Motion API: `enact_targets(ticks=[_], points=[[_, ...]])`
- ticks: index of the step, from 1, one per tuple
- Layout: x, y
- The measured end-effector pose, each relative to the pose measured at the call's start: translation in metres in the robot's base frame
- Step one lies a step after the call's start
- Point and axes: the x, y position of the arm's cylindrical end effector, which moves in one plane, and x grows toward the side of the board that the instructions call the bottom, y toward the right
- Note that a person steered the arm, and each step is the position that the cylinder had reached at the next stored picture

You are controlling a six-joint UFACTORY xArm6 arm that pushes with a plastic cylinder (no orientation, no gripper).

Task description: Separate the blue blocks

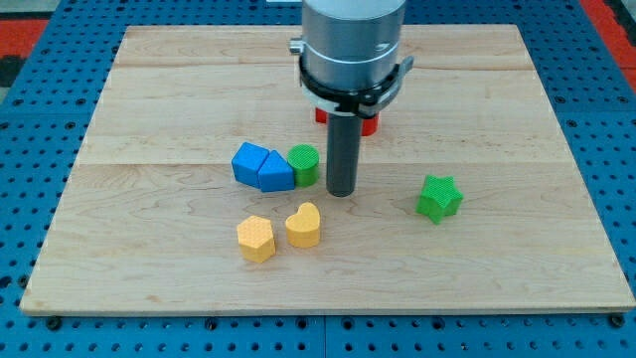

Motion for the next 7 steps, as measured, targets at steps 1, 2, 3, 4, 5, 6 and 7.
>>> enact_targets(ticks=[1, 2, 3, 4, 5, 6, 7], points=[[-0.015, -0.03], [-0.025, -0.069], [-0.027, -0.084], [-0.038, -0.15], [-0.042, -0.139], [-0.007, -0.161], [-0.002, -0.181]])
